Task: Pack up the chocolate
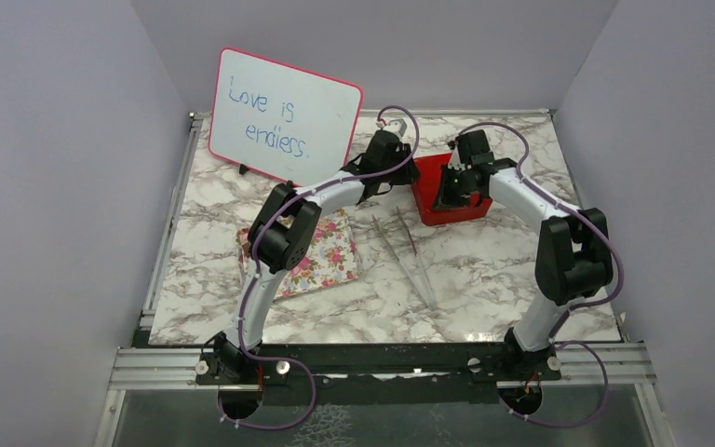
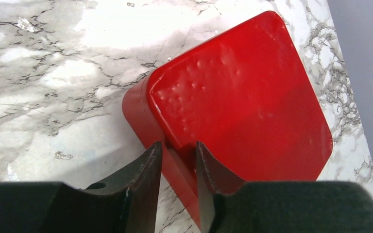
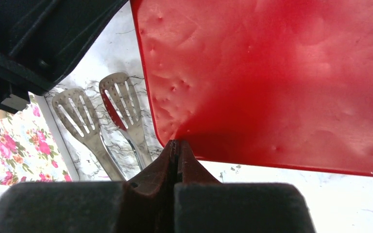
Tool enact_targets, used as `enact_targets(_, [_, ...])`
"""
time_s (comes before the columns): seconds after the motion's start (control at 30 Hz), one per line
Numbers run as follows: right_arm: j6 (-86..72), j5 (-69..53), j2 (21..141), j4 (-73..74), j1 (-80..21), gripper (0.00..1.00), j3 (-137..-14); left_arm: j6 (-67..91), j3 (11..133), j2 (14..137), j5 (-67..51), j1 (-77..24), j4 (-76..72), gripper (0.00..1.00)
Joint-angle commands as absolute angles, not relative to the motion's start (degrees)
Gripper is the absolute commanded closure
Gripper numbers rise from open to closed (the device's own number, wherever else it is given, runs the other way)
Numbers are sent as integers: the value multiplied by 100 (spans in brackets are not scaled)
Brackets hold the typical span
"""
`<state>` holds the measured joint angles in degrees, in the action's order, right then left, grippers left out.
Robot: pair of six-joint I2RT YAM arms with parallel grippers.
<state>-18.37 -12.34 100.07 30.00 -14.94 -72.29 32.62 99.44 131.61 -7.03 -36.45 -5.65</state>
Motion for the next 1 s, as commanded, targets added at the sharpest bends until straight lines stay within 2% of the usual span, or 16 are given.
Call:
enact_targets(0.0, [-1808, -924, 9670, 3325, -1530, 99, -7589, 3248, 9964, 13043, -875, -3572, -303, 64])
enact_targets(0.1, [-1867, -837, 9395, 3144, -1530, 99, -7559, 3372, 10017, 12895, -1150, -3436, -402, 58])
enact_targets(0.2, [-1970, -580, 9171, 3052, -1530, 99, -7465, 3600, 9952, 12658, -1415, -3219, -665, 58])
enact_targets(0.33, [-2063, -84, 8767, 2650, -1529, 99, -7115, 3590, 9882, 12361, -1530, -3112, -924, 62])
enact_targets(0.43, [-2009, 268, 8586, 2408, -1529, 99, -6934, 3590, 9898, 12371, -1775, -3111, -1182, 69])
enact_targets(0.63, [-1948, 857, 8726, 2292, -1523, 99, -6702, 3740, 9879, 12717, -2295, -3161, -1442, 71])
enact_targets(0.97, [-2083, 1496, 9194, 2128, -1521, 99, -6199, 3527, 9670, 12851, -2320, -3269, -1307, 69])
